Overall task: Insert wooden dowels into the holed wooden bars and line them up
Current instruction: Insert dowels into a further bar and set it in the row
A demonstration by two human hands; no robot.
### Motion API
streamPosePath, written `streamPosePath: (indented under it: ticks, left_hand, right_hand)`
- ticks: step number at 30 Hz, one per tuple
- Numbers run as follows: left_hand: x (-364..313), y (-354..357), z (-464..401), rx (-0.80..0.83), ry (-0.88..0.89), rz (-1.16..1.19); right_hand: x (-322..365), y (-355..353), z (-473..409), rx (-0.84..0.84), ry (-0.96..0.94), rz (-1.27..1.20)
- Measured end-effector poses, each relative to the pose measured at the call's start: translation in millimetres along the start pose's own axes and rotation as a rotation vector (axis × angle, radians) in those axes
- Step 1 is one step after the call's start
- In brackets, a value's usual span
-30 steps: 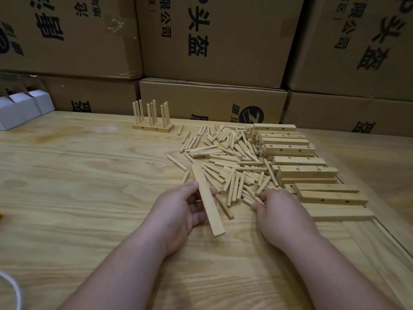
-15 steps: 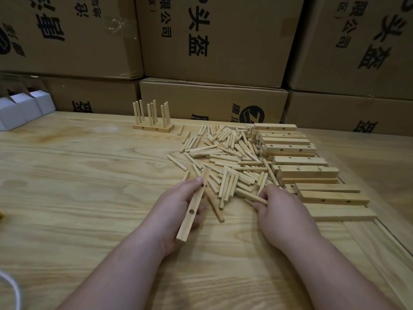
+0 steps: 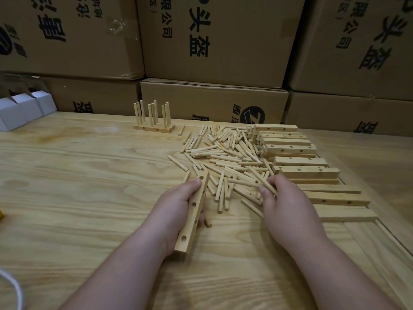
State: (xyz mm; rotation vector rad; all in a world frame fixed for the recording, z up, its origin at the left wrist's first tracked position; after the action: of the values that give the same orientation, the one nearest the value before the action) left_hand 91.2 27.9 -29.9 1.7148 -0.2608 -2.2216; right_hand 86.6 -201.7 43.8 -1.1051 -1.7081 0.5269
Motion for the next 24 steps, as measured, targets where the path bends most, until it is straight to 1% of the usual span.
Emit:
streamPosePath:
  ticks: [2,6,10,13,16,19,22,24]
  left_hand:
    - [0,0,2,-0.021,-0.008,0.013]
    - [-3,9,7,-0.003,0.003,0.086]
    - [-5,14,9,0.051,-0.004,0.057]
    - [-4,14,9,0.054,-0.012,0.097]
    - [-8,15,9,0.085,0.019,0.125]
    - [-10,23,15,0.185,0.031,0.147]
    - [-8,42,25,0.349,-0.014,0.194]
    - [-4,53,34,0.454,-0.048,0.187]
  right_hand:
    - [6,1,2,0.019,-0.044,-0.114]
    - [19,2,8,0.042,-0.122,-0.270]
    - [24,-1,12,0.013,-0.152,-0.361]
    - [24,-6,13,-0.024,-0.153,-0.463]
    - [27,-12,15,-0.062,-0.172,-0.557]
    - [29,-13,17,-0.083,-0.167,-0.642]
    - [31,-9,18,-0.083,-0.148,-0.719]
    - [38,-11,22,-0.100,-0.184,-0.709]
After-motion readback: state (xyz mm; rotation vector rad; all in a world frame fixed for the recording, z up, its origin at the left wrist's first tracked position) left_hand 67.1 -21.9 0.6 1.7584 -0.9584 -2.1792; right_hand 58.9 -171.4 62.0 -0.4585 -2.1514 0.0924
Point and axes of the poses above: each hand's wrist, its own z-axis away from the middle knuckle, its own y-axis out of the palm, x = y × z, the point moved 10 cm from there along -z, towards the middle knuckle, and after that the axes turned 2 degrees about -x, right-handed, at the moved point
